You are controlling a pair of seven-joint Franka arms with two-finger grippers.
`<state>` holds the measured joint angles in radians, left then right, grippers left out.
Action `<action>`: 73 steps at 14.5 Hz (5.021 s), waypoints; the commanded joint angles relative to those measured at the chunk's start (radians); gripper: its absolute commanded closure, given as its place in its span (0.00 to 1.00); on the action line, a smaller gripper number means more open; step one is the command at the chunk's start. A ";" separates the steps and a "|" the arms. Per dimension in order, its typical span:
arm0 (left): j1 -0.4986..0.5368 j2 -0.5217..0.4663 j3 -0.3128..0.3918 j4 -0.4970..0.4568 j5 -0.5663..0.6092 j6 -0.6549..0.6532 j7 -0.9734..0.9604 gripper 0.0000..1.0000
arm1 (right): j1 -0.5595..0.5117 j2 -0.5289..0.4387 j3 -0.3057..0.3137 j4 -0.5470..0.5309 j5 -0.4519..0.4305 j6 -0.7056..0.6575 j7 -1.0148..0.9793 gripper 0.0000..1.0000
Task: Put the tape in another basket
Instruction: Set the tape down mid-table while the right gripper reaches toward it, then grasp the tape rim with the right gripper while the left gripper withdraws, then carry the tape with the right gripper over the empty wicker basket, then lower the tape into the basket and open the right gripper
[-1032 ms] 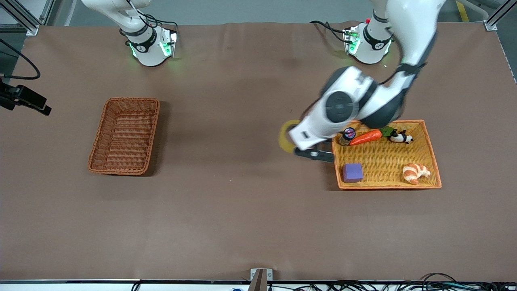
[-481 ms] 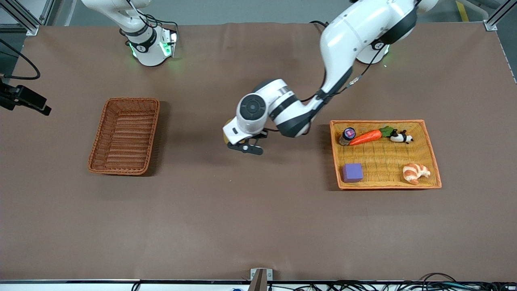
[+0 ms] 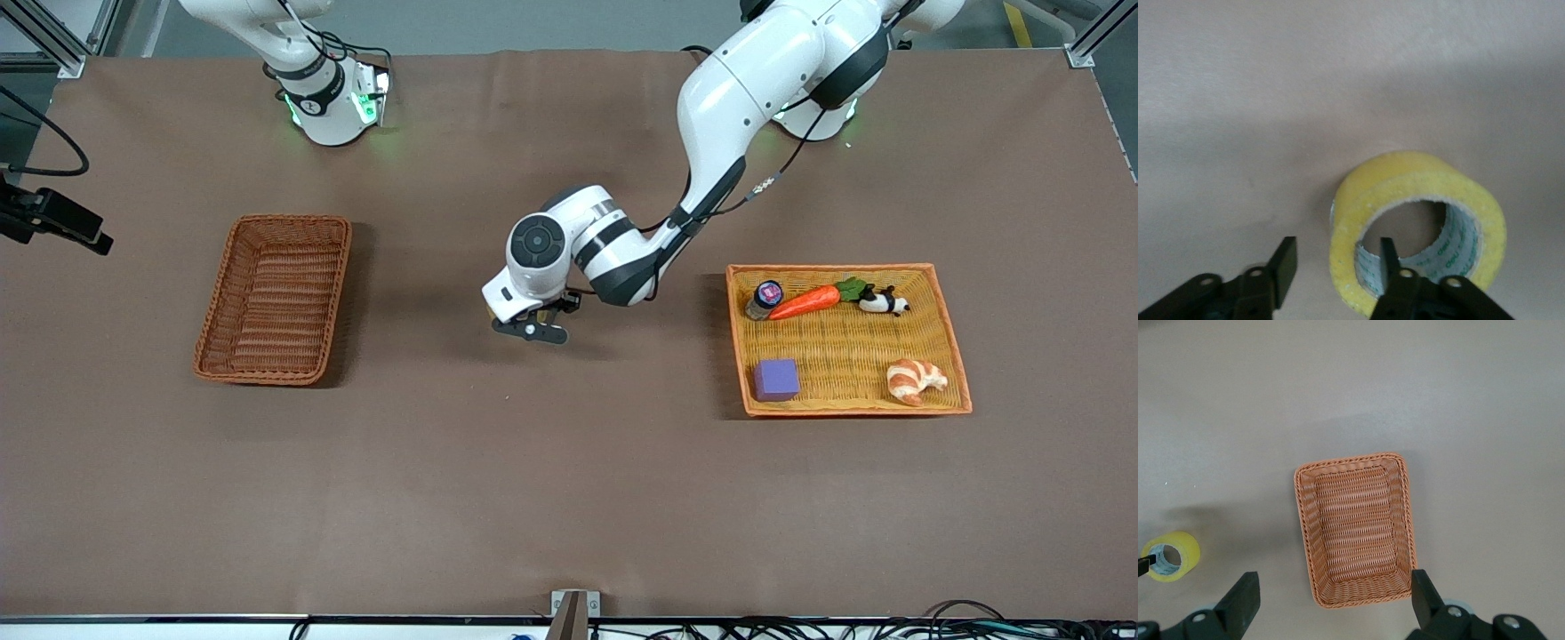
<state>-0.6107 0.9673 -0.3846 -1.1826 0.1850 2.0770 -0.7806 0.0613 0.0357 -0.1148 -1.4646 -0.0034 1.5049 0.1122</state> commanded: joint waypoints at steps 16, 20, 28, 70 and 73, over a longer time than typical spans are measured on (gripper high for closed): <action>0.470 -0.683 0.176 -0.310 -0.099 -0.261 0.343 0.00 | 0.236 0.314 0.320 -0.239 0.031 0.526 0.348 0.00; 0.569 -0.786 0.217 -0.318 -0.202 -0.287 0.570 0.00 | 0.307 0.334 0.320 -0.397 0.029 0.710 0.369 0.00; 0.517 -1.030 0.412 -0.479 -0.251 -0.380 0.800 0.00 | 0.385 0.430 0.320 -0.537 -0.020 0.974 0.374 0.00; 0.523 -0.990 0.406 -0.445 -0.183 -0.410 0.788 0.00 | 0.176 0.128 -0.253 -0.982 0.019 1.043 -0.442 0.87; 0.523 -0.989 0.406 -0.442 -0.182 -0.410 0.782 0.00 | 0.176 0.148 -0.253 -0.984 0.020 1.043 -0.444 0.51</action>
<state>-0.0820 -0.0201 0.0199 -1.6374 -0.0192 1.6783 0.0059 0.2346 0.1910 -0.3660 -2.4379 -0.0052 2.5403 -0.3067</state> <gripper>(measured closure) 0.000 0.731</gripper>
